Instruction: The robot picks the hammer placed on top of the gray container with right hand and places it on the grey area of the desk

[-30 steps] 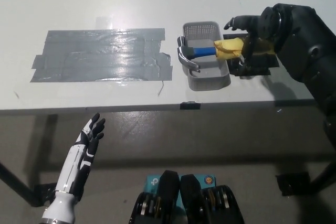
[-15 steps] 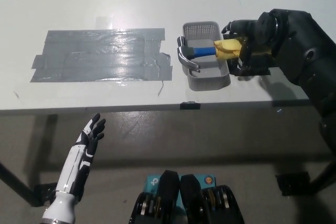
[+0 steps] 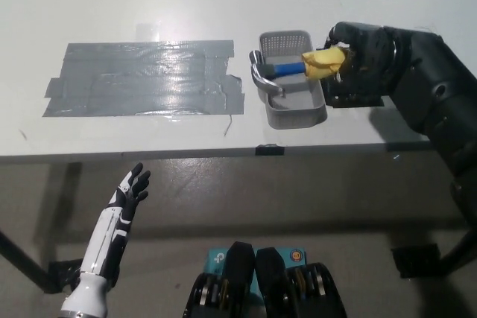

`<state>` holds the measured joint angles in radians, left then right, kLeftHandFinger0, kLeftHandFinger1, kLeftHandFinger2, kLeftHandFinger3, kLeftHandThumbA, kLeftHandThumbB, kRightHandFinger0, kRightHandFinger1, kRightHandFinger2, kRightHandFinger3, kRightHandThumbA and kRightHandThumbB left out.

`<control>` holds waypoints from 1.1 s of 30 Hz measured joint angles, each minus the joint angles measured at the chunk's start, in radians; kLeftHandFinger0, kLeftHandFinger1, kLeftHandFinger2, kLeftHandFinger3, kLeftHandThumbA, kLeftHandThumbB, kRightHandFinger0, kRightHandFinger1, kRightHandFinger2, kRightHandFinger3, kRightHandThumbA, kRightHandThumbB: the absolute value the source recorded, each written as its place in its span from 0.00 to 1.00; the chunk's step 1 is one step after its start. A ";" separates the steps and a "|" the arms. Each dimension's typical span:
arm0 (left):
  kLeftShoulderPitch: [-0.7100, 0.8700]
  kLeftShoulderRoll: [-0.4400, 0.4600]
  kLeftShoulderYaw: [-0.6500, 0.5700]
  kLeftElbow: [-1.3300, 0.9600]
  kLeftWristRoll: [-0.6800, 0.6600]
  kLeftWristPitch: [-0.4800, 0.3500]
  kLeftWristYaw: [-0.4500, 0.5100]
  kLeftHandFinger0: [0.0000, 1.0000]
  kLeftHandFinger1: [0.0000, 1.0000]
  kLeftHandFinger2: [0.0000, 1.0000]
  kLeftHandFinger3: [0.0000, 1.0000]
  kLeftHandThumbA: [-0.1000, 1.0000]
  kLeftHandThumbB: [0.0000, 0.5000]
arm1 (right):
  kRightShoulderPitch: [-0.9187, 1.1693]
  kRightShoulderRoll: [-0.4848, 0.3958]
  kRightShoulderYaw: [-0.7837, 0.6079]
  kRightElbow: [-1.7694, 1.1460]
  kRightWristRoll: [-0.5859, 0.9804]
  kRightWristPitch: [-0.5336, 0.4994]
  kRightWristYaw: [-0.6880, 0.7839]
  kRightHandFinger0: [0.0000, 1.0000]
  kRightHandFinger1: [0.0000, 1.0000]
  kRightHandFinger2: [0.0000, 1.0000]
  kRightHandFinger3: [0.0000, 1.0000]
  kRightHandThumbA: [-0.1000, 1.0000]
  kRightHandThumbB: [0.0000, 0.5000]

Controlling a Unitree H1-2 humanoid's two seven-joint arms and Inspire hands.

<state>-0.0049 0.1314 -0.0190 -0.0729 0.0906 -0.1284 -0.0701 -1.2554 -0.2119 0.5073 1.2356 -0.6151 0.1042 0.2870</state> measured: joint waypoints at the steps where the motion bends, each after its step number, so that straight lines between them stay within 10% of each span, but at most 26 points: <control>1: 0.000 0.000 0.000 0.000 0.000 0.000 0.000 1.00 1.00 1.00 1.00 1.00 0.04 | 0.003 0.001 -0.002 0.000 0.000 -0.003 -0.014 0.10 0.58 0.89 0.80 0.00 0.29; 7: -0.001 0.000 0.000 0.005 0.000 0.000 0.000 1.00 1.00 1.00 1.00 1.00 0.01 | 0.033 0.004 -0.046 0.004 0.010 -0.041 -0.108 0.02 0.40 0.66 0.50 0.00 0.28; 11: -0.002 0.000 0.001 0.011 -0.001 0.000 0.000 1.00 1.00 1.00 1.00 1.00 0.00 | 0.064 0.006 -0.077 0.008 0.019 -0.069 -0.175 0.00 0.21 0.44 0.06 0.01 0.24; 13: -0.003 0.000 0.001 0.012 -0.002 0.000 0.000 1.00 1.00 1.00 1.00 0.98 0.00 | 0.073 0.007 -0.094 0.009 0.021 -0.084 -0.200 0.00 0.21 0.48 0.10 0.00 0.19; 18: -0.005 0.000 0.004 0.017 -0.004 0.000 0.000 1.00 1.00 1.00 1.00 0.98 0.00 | 0.082 0.018 -0.150 0.023 0.028 -0.119 -0.268 0.00 0.31 0.66 0.62 0.00 0.19; 26: -0.006 0.001 0.008 0.020 -0.007 0.000 0.000 1.00 1.00 1.00 1.00 1.00 0.00 | 0.083 0.025 -0.188 0.030 0.041 -0.171 -0.374 0.00 0.29 0.65 0.67 0.00 0.21; 28: -0.006 0.001 0.008 0.020 -0.007 0.000 -0.001 1.00 1.00 1.00 1.00 1.00 0.00 | 0.083 0.025 -0.198 0.029 0.043 -0.184 -0.397 0.00 0.25 0.59 0.54 0.00 0.22; 33: -0.008 0.001 0.008 0.022 -0.007 0.000 -0.001 1.00 1.00 1.00 1.00 0.98 0.00 | 0.082 0.028 -0.211 0.027 0.044 -0.206 -0.465 0.02 0.37 0.66 0.56 0.00 0.27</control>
<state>-0.0127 0.1323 -0.0113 -0.0511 0.0836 -0.1282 -0.0707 -1.1732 -0.1843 0.2964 1.2626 -0.5709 -0.1023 -0.1776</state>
